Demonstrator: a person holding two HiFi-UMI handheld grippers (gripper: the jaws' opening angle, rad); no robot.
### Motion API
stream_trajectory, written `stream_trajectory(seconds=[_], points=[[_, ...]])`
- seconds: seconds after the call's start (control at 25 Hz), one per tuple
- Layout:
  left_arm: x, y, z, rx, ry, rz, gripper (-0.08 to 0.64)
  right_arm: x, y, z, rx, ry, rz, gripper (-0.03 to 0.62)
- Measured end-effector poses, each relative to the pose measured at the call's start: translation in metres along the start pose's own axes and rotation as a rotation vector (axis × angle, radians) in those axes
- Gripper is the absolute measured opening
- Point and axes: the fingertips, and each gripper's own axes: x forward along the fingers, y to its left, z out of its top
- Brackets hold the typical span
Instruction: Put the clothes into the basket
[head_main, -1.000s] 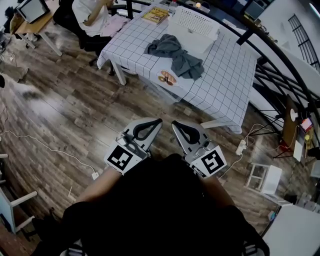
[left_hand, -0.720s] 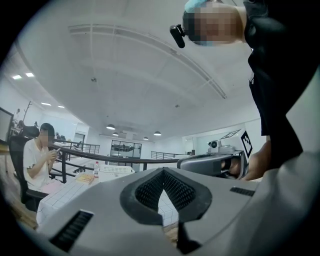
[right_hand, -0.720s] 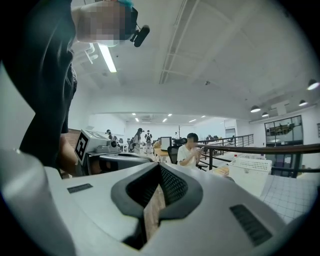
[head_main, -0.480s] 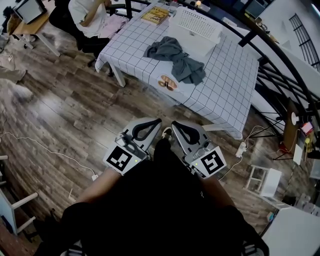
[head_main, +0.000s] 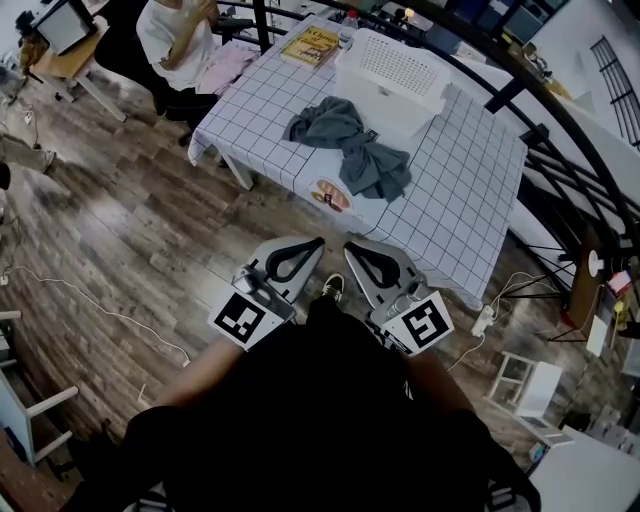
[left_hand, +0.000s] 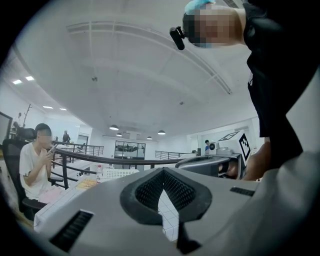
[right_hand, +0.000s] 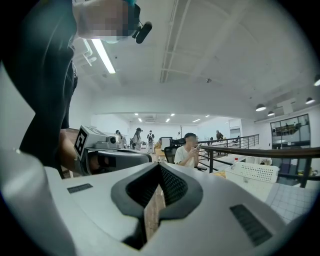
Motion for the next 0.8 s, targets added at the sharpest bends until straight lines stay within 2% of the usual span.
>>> stream_trajectory(seconds=[0.4, 0.8], points=[[0.071, 0.026, 0.009, 0.006, 0.011, 0.023, -0.002, 0.008, -0.075, -0.002, 0.008, -0.003, 0.029, 0.017], [0.12, 0.032, 0.01, 0.013, 0.015, 0.03, -0.002, 0.003, -0.124, -0.011, 0.031, 0.008, 0.039, 0.017]])
